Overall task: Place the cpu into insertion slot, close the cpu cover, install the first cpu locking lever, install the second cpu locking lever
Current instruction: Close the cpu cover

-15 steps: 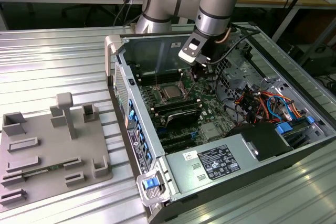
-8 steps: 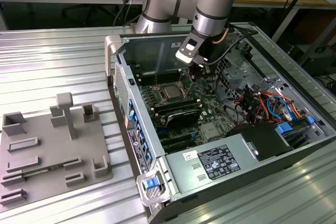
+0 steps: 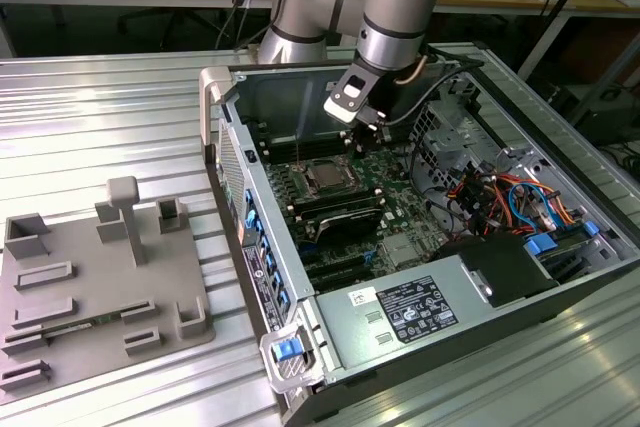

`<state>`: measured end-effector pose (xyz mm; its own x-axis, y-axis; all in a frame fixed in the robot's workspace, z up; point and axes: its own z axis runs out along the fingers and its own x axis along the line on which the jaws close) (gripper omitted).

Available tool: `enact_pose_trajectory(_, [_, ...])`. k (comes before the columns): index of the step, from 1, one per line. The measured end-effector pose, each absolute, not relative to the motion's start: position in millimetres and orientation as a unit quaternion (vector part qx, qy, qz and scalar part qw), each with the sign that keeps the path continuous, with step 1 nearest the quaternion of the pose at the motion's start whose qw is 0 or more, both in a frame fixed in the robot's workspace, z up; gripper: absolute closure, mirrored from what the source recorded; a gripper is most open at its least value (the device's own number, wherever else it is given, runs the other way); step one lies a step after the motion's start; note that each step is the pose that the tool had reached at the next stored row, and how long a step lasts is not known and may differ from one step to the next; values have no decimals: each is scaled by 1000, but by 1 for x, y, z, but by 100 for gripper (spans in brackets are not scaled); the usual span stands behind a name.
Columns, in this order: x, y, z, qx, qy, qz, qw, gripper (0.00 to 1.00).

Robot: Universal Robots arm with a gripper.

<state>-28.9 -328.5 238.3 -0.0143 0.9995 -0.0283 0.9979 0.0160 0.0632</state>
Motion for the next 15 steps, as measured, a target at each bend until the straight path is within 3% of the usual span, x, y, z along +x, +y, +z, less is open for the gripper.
enact_pose_trajectory(15, [-74, -329, 235, 701, 712, 13, 32, 89])
